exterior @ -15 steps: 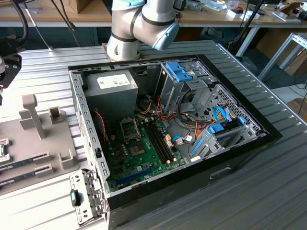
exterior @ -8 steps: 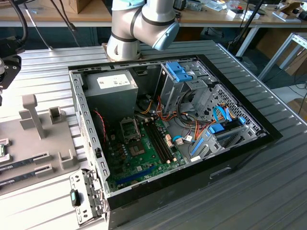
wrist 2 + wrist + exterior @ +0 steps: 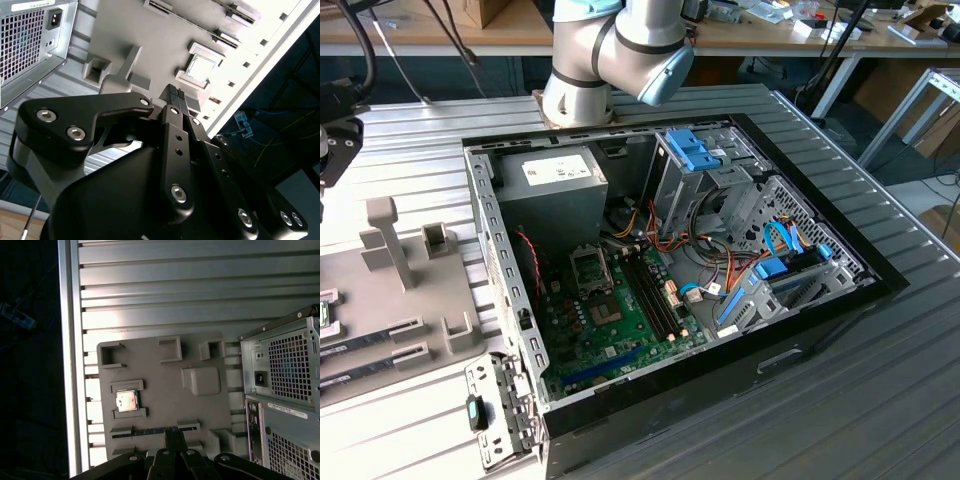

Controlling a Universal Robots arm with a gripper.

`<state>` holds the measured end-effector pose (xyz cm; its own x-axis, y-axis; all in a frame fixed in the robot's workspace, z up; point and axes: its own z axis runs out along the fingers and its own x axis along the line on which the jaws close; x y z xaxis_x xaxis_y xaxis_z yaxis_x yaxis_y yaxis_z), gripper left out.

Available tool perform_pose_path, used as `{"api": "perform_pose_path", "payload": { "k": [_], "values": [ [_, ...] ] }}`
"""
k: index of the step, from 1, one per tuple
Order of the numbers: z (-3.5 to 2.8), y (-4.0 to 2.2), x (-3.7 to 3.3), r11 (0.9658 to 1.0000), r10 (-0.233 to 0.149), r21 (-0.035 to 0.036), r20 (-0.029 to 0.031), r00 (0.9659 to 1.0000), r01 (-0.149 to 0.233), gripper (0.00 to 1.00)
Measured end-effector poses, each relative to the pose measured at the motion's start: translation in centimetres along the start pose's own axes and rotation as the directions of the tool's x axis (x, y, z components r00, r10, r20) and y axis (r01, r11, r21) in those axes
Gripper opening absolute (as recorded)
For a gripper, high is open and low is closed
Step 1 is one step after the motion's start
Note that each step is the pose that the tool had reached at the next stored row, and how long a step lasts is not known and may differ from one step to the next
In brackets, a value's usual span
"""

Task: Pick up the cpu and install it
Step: 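Reach for the cpu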

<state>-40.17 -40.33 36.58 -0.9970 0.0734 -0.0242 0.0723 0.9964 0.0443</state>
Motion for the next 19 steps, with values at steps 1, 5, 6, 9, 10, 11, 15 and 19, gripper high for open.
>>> {"api": "perform_pose_path", "payload": {
  "k": [1, 5, 6, 9, 10, 11, 15, 19],
  "values": [
    [0.01, 0.00, 0.02, 1.0000, 0.000, 0.0000, 0.0000, 1.0000, 0.000, 0.11],
    [0.08, -0.01, 0.07, 1.0000, 0.000, 0.0000, 0.0000, 1.0000, 0.000, 0.11],
    [0.11, -0.02, 0.09, 1.0000, 0.000, -0.0001, 0.0000, 1.0000, 0.000, 0.11],
    [0.16, -0.03, 0.12, 1.0000, 0.000, 0.0000, 0.0001, 1.0000, 0.000, 0.11],
    [0.18, -0.03, 0.13, 1.0000, 0.000, 0.0000, 0.0001, 1.0000, 0.000, 0.11],
    [0.20, -0.04, 0.15, 1.0000, 0.000, 0.0000, 0.0000, 1.0000, 0.000, 0.11],
    [0.26, -0.05, 0.19, 1.0000, 0.000, 0.0000, 0.0000, 1.0000, 0.000, 0.11],
    [0.34, -0.06, 0.25, 1.0000, 0.000, 0.0000, 0.0001, 1.0000, 0.000, 0.11]
  ]
}}
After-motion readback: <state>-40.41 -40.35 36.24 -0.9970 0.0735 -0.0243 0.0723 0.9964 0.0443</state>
